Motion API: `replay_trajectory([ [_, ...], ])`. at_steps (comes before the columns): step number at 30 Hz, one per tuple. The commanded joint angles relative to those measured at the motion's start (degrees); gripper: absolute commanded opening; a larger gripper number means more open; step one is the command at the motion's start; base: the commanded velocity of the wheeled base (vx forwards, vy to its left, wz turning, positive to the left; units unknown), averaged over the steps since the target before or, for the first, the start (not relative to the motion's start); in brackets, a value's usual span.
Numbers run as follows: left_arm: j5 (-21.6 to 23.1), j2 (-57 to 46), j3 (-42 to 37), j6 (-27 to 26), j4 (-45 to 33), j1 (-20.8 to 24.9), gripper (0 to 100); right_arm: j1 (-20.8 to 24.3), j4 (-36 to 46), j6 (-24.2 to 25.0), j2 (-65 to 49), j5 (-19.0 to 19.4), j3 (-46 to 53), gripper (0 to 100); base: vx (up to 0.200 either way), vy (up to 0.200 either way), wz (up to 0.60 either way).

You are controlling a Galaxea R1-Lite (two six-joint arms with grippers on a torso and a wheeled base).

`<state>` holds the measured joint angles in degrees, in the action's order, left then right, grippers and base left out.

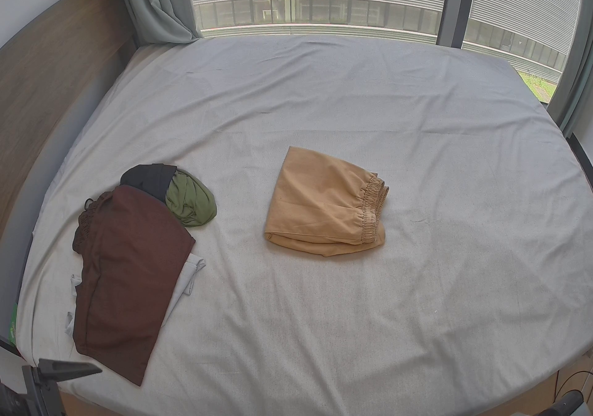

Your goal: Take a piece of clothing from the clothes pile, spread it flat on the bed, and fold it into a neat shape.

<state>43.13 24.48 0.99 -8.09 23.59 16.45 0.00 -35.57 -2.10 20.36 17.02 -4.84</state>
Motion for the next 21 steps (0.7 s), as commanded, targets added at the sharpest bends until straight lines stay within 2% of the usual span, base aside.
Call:
replay_trajectory([
  [1,-2.2,-16.7,-0.9,0.6,-8.4,-1.6,100,-1.5,11.2,0.4,-15.3,-0.1,1.0,100,0.0,0.0,0.0],
  [4,-2.2,-19.3,-1.0,1.1,-11.0,-3.1,100,-0.9,20.5,1.3,-19.7,-0.6,1.5,100,0.0,0.0,0.0],
  [6,-2.9,-19.4,-1.0,1.0,-11.5,-3.4,100,-0.4,22.9,1.7,-20.4,-2.0,3.2,100,0.0,0.0,0.0],
  [8,-4.5,-19.4,-1.0,1.2,-11.5,-3.5,100,-0.3,23.7,1.7,-20.4,-3.7,4.8,100,0.0,0.0,0.0],
  [10,-7.6,-19.3,-1.0,1.9,-11.9,-4.1,100,-0.3,27.9,1.7,-20.4,-5.9,4.8,100,0.0,0.0,0.0],
  [12,-10.6,-19.3,-1.0,2.5,-12.3,-6.2,100,-0.3,31.5,1.8,-20.4,-9.6,4.8,100,0.0,0.0,0.0],
  [15,-13.3,-19.3,-1.0,2.5,-12.8,-7.7,100,-0.4,31.7,1.9,-20.4,-11.1,4.8,100,0.0,0.0,0.0],
  [17,-16.7,-19.3,-1.0,2.7,-13.4,-9.1,100,-0.4,32.9,1.7,-20.4,-12.5,4.8,100,0.0,0.0,0.0],
  [21,-21.2,-19.3,-1.0,3.0,-15.0,-9.9,100,-0.4,33.4,1.4,-20.4,-13.3,4.8,100,0.0,0.0,0.0],
])
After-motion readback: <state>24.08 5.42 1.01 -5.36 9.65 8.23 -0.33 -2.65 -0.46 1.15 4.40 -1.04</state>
